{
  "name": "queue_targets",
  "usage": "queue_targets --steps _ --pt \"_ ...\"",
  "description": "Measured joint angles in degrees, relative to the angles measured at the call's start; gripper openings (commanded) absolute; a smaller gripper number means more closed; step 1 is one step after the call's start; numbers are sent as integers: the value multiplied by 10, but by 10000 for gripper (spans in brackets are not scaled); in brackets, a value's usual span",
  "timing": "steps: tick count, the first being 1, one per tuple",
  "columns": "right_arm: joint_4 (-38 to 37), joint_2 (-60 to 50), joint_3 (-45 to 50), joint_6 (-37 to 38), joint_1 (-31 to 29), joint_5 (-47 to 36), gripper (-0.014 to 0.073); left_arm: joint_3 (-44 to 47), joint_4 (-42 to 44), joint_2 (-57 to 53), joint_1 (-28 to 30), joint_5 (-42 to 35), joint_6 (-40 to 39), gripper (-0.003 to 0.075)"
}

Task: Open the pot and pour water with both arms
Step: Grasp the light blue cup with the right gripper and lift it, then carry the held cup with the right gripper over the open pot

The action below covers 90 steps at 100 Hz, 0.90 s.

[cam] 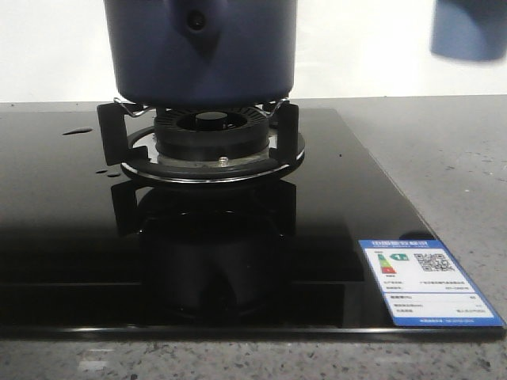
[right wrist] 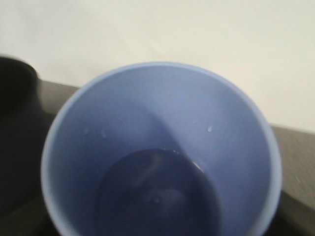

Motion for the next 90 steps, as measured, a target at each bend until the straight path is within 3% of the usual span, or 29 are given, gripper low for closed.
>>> queue_targets --steps 49,90 --pt "-22 118 -311 -23 20 285 205 0 0 0 0 0 0 282" --pt "-25 199 -414 -160 99 334 205 0 0 0 0 0 0 282"
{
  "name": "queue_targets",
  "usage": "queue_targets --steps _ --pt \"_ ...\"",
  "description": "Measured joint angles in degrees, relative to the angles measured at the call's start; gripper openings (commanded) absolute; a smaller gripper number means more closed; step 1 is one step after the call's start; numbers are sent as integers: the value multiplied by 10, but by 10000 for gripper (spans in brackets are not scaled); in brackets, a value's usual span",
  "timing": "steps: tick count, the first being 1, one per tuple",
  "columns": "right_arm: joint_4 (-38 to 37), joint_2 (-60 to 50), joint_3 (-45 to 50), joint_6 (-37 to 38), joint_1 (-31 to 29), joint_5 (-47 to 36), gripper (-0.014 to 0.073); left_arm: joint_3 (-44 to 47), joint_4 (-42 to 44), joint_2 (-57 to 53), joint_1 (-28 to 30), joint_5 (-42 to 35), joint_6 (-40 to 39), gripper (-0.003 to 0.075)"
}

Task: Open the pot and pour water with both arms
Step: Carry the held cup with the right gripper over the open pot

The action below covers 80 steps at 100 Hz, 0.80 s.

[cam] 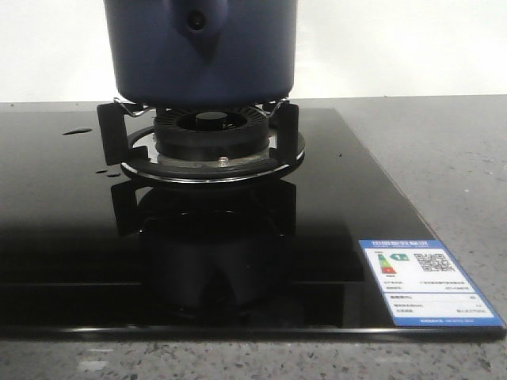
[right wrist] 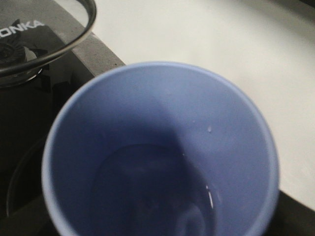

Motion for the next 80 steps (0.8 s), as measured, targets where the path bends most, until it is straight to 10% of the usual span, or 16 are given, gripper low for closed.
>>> queue_targets --steps 80 --pt "-79 65 -13 -160 3 -41 204 0 0 0 0 0 0 282"
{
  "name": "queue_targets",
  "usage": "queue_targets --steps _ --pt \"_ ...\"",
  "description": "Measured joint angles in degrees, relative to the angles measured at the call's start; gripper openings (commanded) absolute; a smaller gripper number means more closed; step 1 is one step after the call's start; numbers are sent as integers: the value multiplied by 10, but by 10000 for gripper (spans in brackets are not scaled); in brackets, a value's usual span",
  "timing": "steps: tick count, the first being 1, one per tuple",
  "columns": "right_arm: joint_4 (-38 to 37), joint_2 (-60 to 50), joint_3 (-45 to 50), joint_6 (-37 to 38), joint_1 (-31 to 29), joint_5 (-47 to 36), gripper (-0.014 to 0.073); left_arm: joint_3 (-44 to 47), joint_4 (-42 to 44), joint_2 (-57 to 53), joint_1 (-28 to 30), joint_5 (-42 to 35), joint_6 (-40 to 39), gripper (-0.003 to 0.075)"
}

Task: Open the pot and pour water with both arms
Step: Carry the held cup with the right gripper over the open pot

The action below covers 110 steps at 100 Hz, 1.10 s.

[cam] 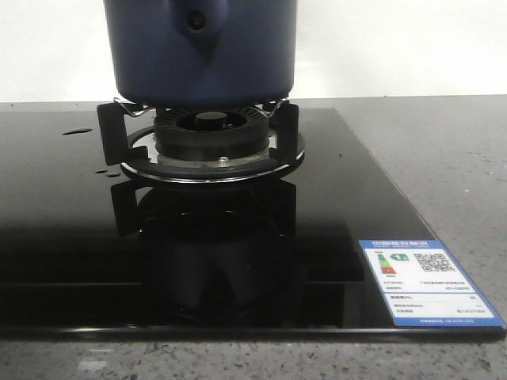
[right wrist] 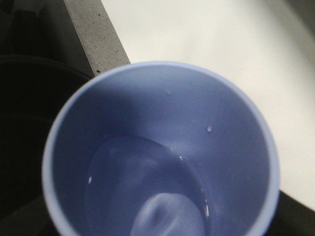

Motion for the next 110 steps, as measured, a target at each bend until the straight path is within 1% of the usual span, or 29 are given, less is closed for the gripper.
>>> queue_targets --steps 17,36,46,61,85,110 --pt "-17 11 0 -11 4 -12 204 0 0 0 0 0 0 282" --pt "-81 16 0 -13 33 -54 204 0 0 0 0 0 0 282" --pt "-98 22 0 -14 45 -68 204 0 0 0 0 0 0 282" --pt "-110 31 0 -14 46 -79 204 0 0 0 0 0 0 282" --pt "-182 33 0 -14 46 -113 204 0 0 0 0 0 0 282" --pt "-219 43 -1 -15 46 -130 204 0 0 0 0 0 0 282"
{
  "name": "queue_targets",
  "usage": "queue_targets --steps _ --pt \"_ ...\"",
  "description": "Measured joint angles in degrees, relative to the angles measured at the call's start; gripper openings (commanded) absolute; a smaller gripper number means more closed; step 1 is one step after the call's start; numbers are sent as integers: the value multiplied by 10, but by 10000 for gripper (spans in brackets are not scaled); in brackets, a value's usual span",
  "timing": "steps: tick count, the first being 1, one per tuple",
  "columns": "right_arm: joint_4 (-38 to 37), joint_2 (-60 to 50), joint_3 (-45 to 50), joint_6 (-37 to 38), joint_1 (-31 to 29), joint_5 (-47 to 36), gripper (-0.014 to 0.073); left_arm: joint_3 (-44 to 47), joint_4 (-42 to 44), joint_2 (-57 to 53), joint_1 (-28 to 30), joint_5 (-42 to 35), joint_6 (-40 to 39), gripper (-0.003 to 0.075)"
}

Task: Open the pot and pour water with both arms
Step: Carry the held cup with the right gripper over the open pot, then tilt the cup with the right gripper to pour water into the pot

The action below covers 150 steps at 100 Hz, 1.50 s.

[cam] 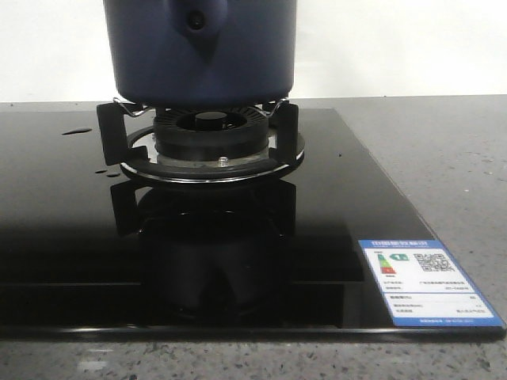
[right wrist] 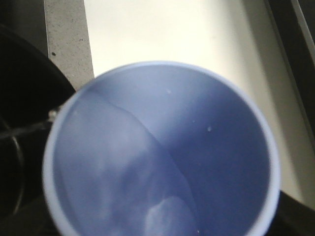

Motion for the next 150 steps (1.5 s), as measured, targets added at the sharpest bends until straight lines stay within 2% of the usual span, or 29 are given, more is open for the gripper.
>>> queue_targets --steps 18,55,89,115,150 --pt "-50 10 0 0 0 -1 204 0 0 0 0 0 0 282" --pt "-57 18 0 0 -7 -12 204 0 0 0 0 0 0 282" --pt "-106 18 0 0 -19 -46 204 0 0 0 -7 0 0 282" --pt "-107 18 0 0 -19 -58 204 0 0 0 -15 0 0 282" --pt "-56 18 0 0 -19 -59 204 0 0 0 -16 0 0 282"
